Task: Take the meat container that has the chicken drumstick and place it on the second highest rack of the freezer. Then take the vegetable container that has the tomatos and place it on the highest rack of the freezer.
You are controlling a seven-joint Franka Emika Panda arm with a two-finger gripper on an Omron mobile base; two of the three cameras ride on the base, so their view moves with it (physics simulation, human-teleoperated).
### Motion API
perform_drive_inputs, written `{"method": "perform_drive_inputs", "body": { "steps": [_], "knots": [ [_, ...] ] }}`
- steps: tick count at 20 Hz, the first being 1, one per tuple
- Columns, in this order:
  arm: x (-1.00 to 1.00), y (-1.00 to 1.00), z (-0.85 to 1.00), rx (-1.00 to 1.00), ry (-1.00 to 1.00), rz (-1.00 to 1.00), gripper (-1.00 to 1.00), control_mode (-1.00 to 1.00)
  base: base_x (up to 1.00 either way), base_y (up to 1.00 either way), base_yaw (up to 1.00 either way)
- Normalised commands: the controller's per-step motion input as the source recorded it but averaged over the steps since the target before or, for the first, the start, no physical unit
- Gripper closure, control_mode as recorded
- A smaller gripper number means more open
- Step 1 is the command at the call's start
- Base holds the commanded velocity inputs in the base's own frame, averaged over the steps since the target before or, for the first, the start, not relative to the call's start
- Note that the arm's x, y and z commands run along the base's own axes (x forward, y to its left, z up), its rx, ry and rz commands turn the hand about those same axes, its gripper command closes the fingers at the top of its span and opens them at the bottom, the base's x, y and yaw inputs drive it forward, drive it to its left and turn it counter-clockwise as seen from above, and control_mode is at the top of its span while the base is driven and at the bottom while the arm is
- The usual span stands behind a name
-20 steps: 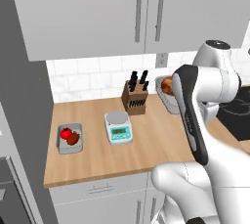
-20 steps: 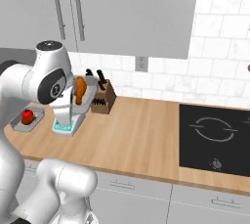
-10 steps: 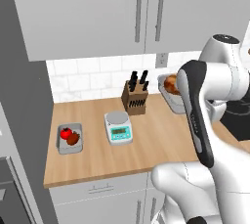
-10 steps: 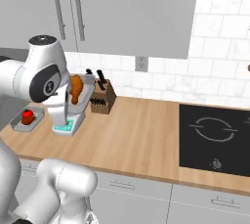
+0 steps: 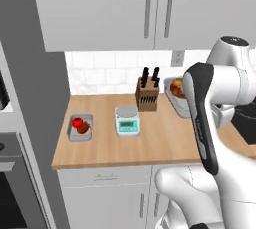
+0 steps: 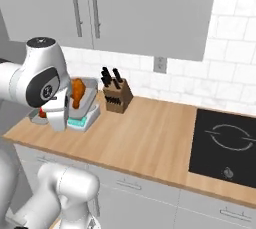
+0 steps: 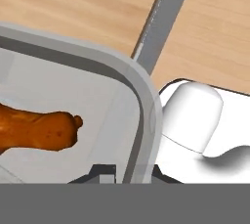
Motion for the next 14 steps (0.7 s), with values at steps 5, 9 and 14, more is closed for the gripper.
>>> {"method": "perform_drive_inputs", "body": {
  "steps": [5,9,14],
  "knots": [
    [0.00,0.00,0.00,0.00,0.00,0.00,1.00,1.00,-0.07,-0.47,0.78],
    [0.00,0.00,0.00,0.00,0.00,0.00,1.00,1.00,-0.06,-0.14,0.97],
    [0.00,0.00,0.00,0.00,0.00,0.00,1.00,1.00,-0.13,-0.02,1.00]
  ]
}}
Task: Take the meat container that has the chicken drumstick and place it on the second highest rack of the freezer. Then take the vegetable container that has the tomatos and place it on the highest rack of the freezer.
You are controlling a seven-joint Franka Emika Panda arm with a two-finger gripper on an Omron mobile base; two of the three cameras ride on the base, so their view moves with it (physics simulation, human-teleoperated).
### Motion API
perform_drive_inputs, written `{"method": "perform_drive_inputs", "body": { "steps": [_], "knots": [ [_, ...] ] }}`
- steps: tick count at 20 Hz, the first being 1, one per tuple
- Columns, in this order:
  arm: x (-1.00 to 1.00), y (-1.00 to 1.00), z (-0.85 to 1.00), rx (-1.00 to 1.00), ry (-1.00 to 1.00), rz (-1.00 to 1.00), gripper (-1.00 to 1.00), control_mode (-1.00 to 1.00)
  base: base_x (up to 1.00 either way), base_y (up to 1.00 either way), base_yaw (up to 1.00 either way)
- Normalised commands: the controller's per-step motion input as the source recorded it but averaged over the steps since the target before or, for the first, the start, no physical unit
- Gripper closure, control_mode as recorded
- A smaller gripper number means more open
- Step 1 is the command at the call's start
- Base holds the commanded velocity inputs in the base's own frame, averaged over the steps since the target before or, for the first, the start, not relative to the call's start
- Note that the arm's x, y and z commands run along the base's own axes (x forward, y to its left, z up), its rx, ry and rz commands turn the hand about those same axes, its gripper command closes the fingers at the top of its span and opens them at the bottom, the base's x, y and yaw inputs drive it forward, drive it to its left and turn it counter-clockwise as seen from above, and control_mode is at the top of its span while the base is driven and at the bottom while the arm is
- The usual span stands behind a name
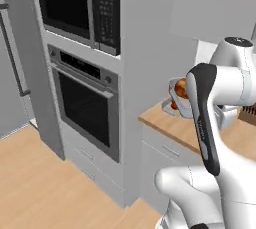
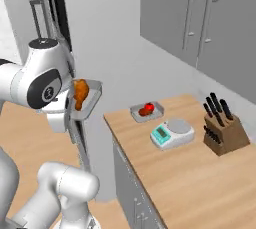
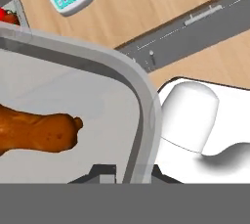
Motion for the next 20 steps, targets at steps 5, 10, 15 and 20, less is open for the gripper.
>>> {"method": "perform_drive_inputs", "body": {
  "steps": [5,10,15,20],
  "knots": [
    [0.00,0.00,0.00,0.00,0.00,0.00,1.00,1.00,-0.25,-0.01,0.99],
    [0.00,0.00,0.00,0.00,0.00,0.00,1.00,1.00,0.21,0.02,0.64],
    [0.00,0.00,0.00,0.00,0.00,0.00,1.00,1.00,0.75,0.26,0.13],
    [0.00,0.00,0.00,0.00,0.00,0.00,1.00,1.00,1.00,0.46,0.00]
  ]
}}
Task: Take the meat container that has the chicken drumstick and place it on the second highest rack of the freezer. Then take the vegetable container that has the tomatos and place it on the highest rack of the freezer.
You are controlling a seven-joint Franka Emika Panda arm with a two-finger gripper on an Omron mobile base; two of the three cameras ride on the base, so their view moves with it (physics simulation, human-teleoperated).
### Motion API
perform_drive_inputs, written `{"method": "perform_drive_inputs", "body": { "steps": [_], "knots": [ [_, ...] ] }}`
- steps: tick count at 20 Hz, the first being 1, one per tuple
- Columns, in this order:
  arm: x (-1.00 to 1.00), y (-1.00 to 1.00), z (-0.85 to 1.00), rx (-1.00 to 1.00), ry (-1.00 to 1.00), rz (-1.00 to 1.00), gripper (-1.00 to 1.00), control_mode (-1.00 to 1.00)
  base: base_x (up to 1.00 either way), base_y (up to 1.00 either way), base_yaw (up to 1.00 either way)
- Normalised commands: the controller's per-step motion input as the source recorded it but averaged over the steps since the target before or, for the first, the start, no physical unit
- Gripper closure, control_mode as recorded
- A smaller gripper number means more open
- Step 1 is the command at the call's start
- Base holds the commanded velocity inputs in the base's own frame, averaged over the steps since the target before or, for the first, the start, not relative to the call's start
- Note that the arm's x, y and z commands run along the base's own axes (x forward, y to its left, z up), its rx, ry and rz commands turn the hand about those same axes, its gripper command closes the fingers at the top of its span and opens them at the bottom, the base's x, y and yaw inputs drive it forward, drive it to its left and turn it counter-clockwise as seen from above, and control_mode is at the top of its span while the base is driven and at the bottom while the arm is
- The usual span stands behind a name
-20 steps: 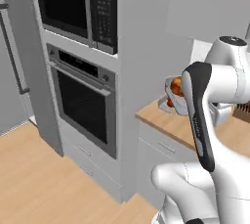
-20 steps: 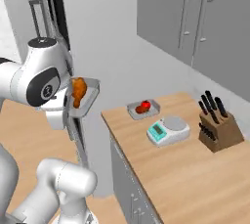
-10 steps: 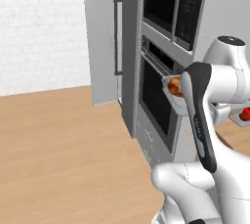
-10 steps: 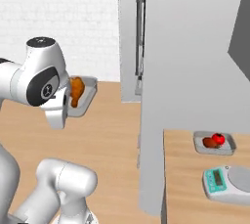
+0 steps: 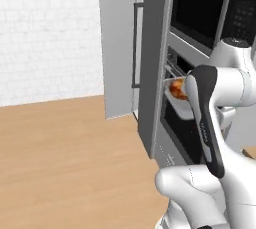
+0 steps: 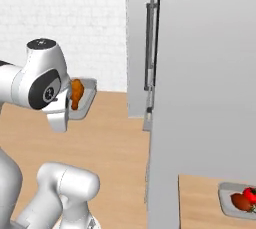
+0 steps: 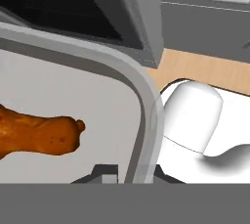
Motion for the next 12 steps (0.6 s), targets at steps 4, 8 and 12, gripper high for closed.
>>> {"method": "perform_drive_inputs", "body": {
  "steps": [4,8,12],
  "knots": [
    [0.00,0.00,0.00,0.00,0.00,0.00,1.00,1.00,0.92,0.53,0.00],
    [0.00,0.00,0.00,0.00,0.00,0.00,1.00,1.00,1.00,0.49,0.00],
    [0.00,0.00,0.00,0.00,0.00,0.00,1.00,1.00,1.00,0.25,0.00]
  ]
}}
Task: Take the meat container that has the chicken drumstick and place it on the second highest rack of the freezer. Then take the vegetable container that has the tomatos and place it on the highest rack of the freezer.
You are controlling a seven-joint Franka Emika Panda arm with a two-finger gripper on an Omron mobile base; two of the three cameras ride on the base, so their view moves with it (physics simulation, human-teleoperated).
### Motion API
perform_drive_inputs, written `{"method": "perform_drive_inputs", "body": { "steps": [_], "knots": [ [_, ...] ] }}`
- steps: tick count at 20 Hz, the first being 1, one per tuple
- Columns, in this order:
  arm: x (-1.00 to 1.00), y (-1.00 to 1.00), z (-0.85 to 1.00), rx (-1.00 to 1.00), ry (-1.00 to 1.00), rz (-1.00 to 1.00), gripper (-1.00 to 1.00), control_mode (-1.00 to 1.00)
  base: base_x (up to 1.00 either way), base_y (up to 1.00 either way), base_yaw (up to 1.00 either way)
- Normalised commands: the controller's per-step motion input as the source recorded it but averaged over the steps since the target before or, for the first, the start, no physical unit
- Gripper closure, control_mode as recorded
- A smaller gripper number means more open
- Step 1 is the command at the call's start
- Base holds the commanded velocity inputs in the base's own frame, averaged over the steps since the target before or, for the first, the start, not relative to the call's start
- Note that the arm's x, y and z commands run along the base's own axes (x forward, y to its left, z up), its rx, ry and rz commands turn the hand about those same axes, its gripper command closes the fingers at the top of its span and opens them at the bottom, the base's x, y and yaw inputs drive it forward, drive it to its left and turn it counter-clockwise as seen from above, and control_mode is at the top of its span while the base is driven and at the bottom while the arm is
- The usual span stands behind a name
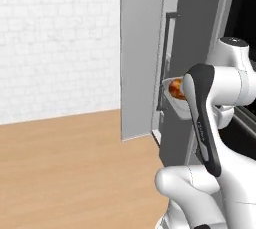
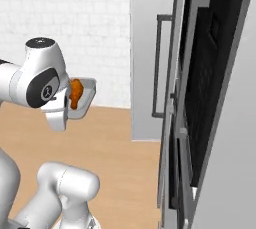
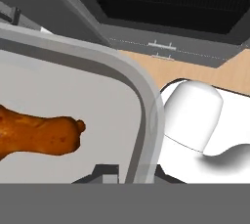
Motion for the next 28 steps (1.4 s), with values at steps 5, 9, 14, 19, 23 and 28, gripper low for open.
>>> {"method": "perform_drive_inputs", "body": {
  "steps": [5,9,14,19,23,28],
  "knots": [
    [0.00,0.00,0.00,0.00,0.00,0.00,1.00,1.00,1.00,0.01,-0.06],
    [0.00,0.00,0.00,0.00,0.00,0.00,1.00,1.00,0.99,0.08,-0.11],
    [0.00,0.00,0.00,0.00,0.00,0.00,1.00,1.00,0.92,0.22,-0.17],
    [0.00,0.00,0.00,0.00,0.00,0.00,1.00,1.00,0.71,0.39,-0.26],
    [0.00,0.00,0.00,0.00,0.00,0.00,1.00,1.00,0.48,0.63,-0.46],
    [0.00,0.00,0.00,0.00,0.00,0.00,1.00,1.00,0.58,0.65,-0.57]
  ]
}}
